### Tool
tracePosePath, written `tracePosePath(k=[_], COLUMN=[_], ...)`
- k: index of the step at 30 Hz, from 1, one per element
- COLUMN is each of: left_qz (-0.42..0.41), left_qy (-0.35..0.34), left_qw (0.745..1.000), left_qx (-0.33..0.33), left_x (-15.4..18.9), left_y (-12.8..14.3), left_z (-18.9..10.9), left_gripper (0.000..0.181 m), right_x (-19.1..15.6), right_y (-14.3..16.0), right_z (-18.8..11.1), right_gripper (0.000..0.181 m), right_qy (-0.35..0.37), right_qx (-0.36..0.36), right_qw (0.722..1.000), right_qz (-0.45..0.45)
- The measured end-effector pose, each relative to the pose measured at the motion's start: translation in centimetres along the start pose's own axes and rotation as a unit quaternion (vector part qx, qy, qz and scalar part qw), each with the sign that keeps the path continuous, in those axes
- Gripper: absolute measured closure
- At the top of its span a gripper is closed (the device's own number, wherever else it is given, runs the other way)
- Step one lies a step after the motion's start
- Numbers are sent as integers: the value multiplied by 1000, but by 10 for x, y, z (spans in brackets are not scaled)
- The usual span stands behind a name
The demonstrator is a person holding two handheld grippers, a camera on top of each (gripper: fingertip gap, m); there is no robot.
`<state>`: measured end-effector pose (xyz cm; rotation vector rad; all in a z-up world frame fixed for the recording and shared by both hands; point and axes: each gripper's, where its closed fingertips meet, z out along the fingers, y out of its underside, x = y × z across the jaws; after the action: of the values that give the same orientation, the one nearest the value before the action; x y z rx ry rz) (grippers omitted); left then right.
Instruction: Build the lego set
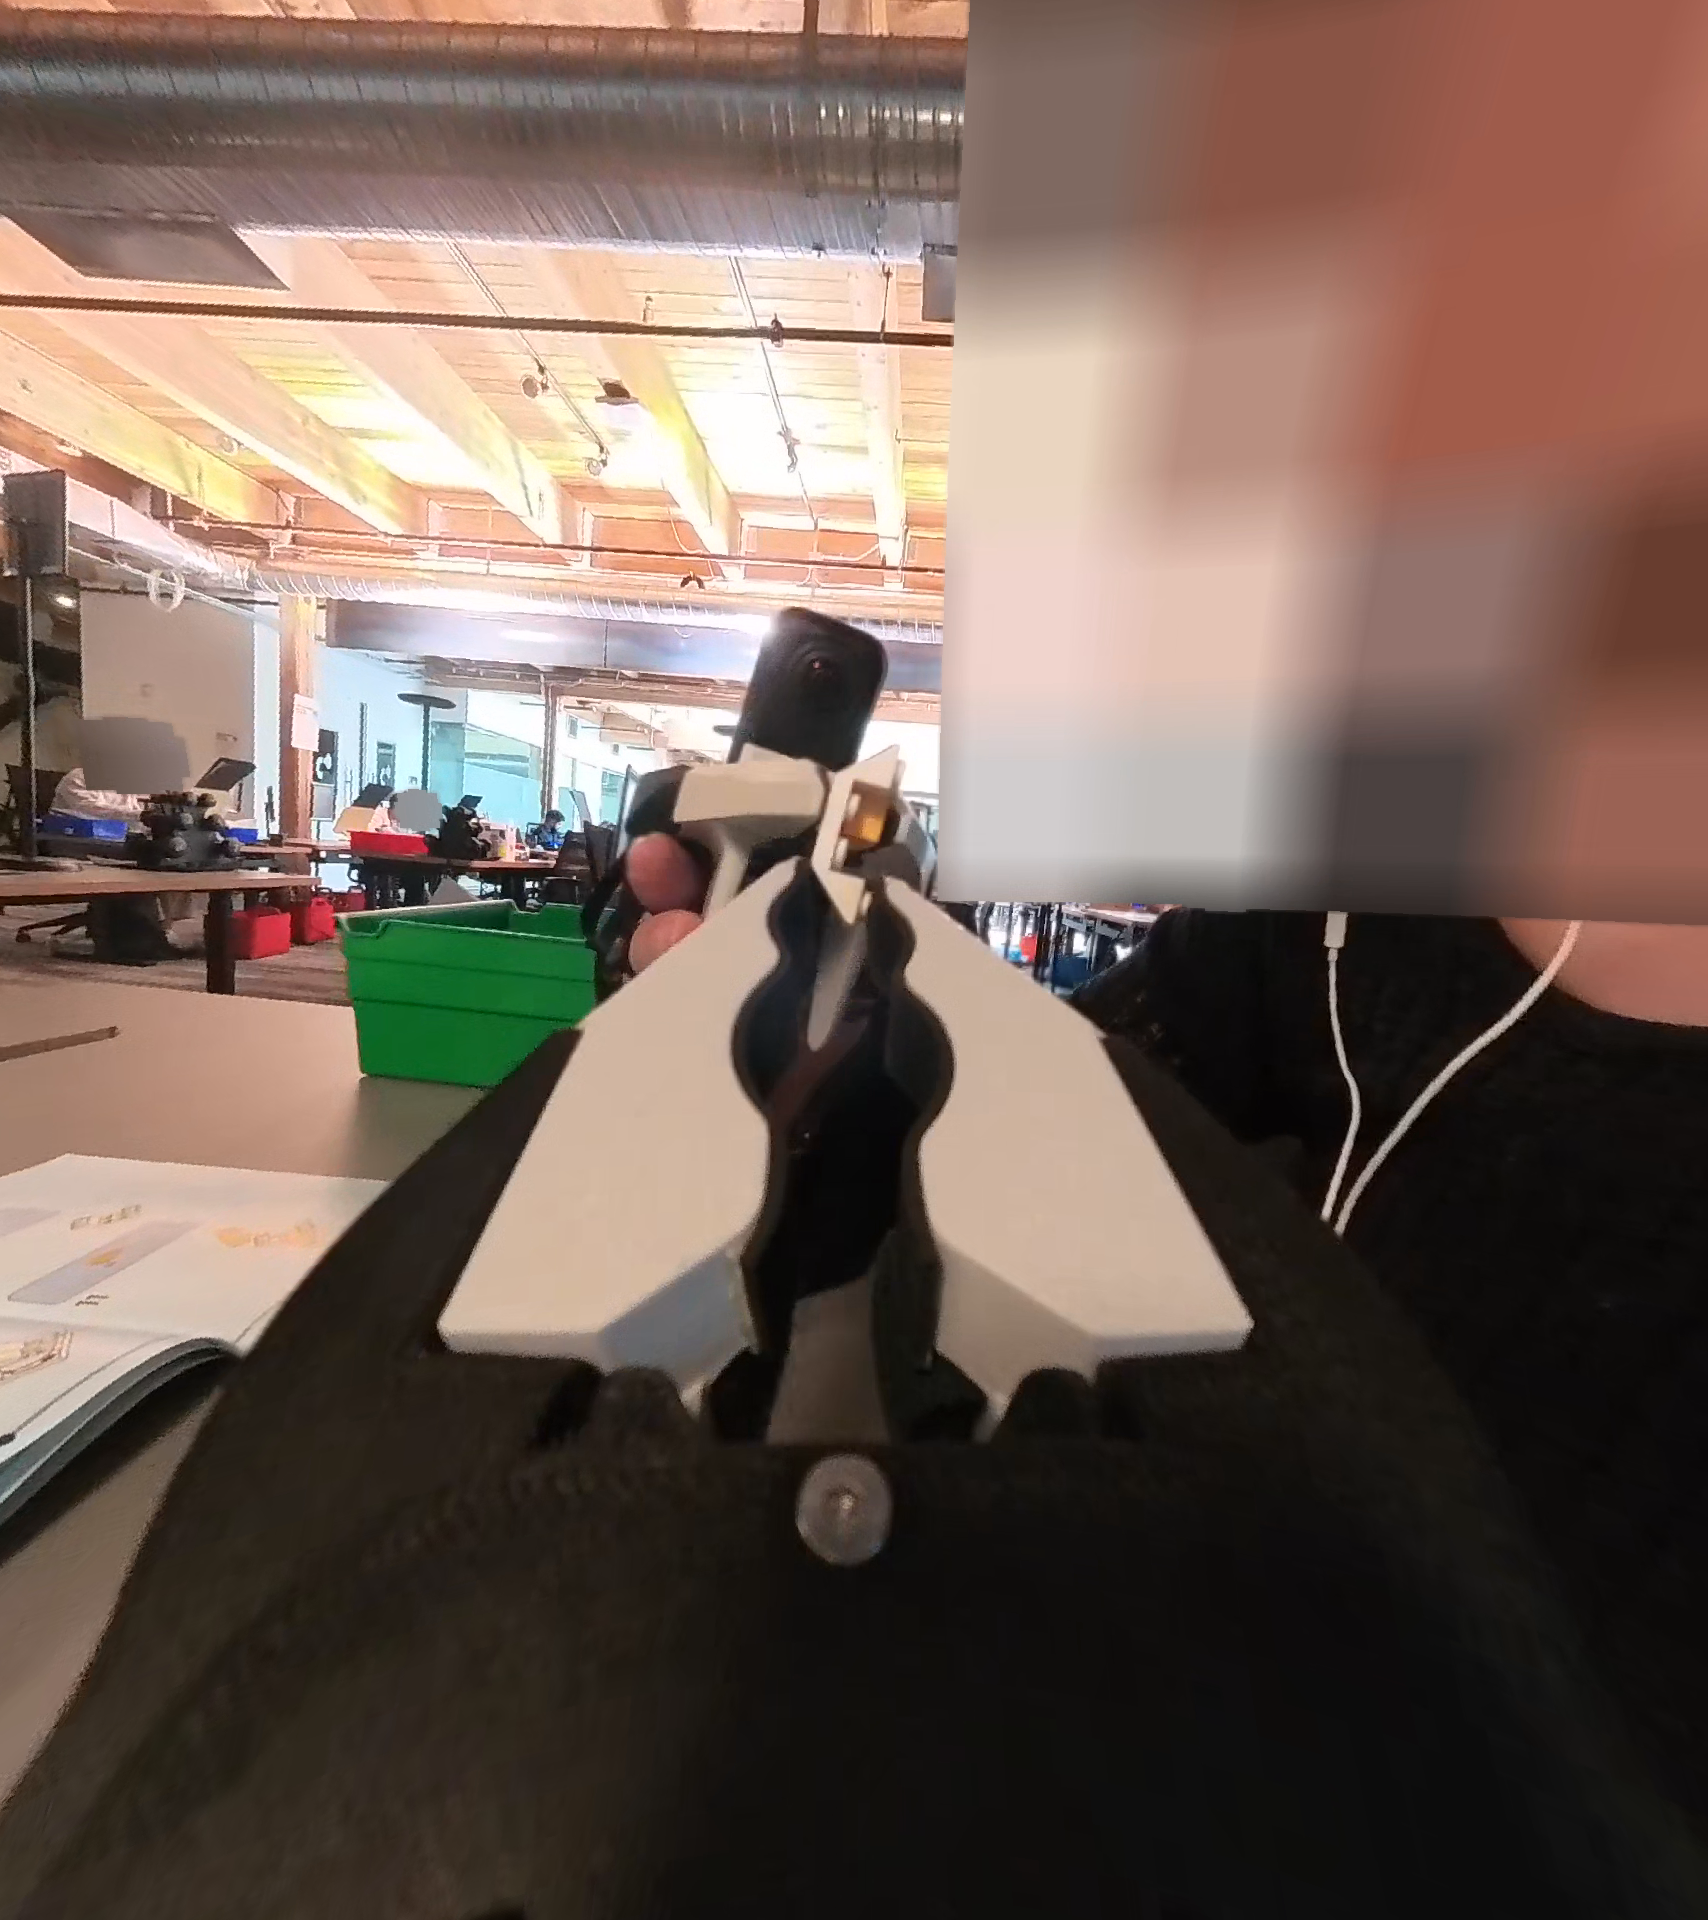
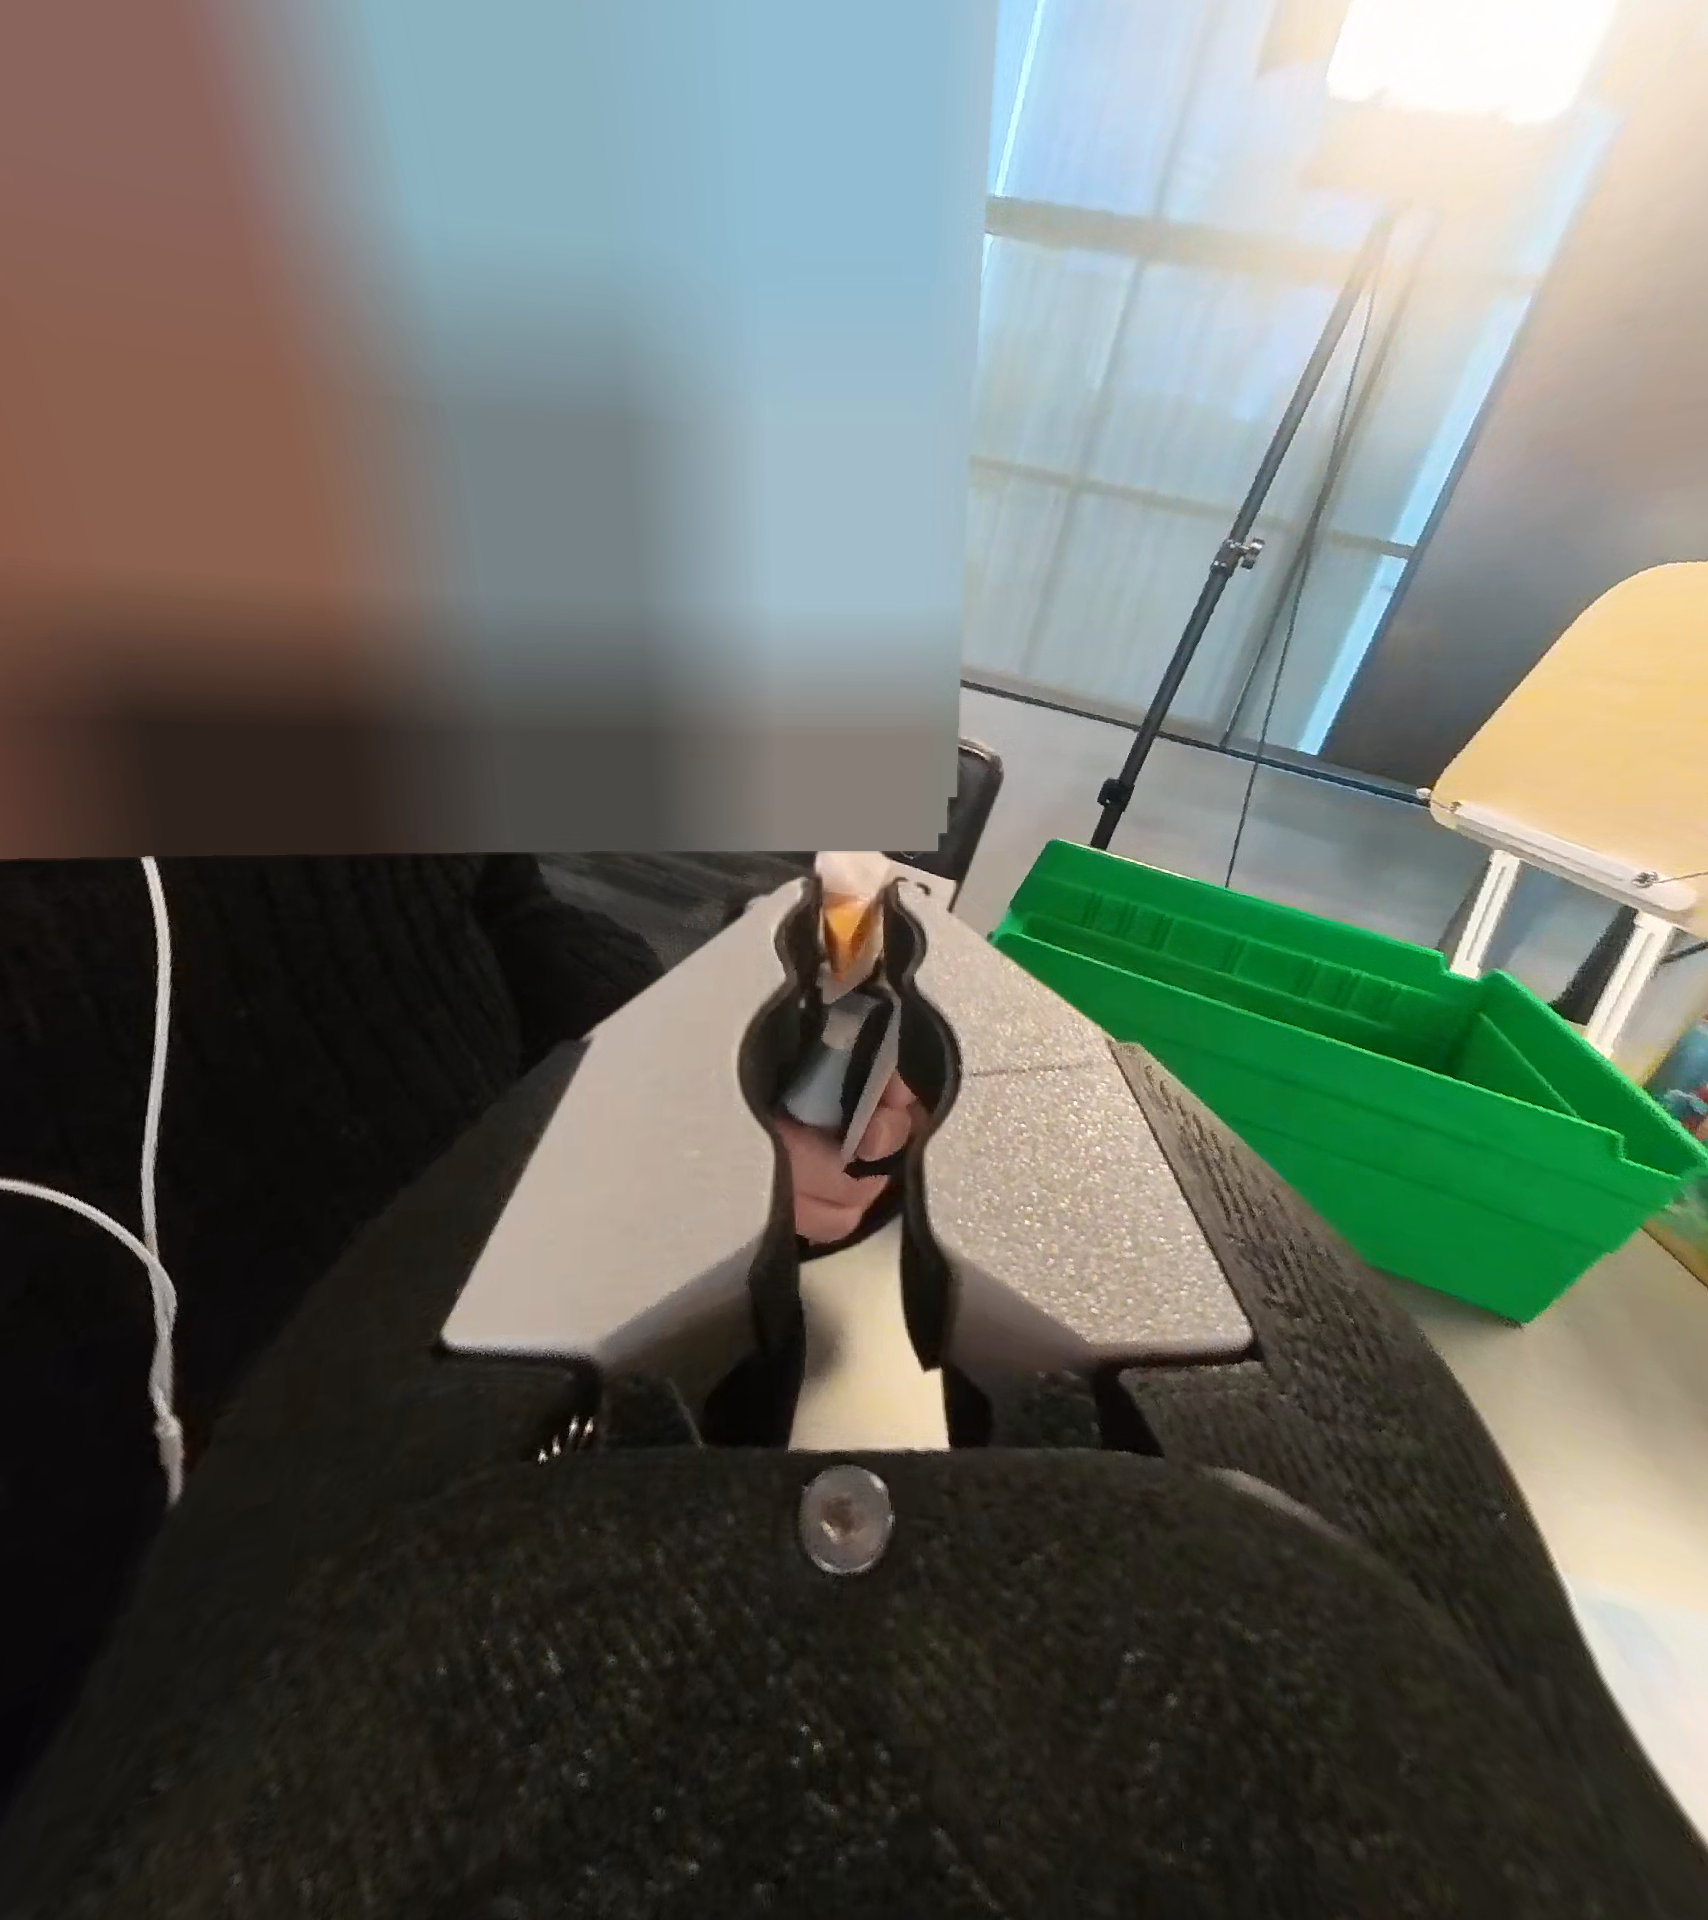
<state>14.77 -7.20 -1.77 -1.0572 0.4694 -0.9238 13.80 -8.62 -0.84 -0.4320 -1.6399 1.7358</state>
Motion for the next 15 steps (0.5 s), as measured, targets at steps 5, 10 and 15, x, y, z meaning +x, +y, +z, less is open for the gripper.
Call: tracePosePath(k=[5,10,15], left_qz=[-18,-11,184], left_qy=[-23,-105,-194], left_qw=[1000,993,947], left_qx=[-4,-53,-180], left_x=[-9,-33,-56], left_y=[2,10,23], left_z=[-1,-3,-16], left_gripper=[173,152,114], right_x=[8,32,63], right_y=[5,17,44], right_z=[-3,-11,-25], right_gripper=[174,174,175], right_qy=[14,26,47], right_qx=[-20,-11,-11], right_qw=[1000,991,958], right_qz=[-7,129,283])
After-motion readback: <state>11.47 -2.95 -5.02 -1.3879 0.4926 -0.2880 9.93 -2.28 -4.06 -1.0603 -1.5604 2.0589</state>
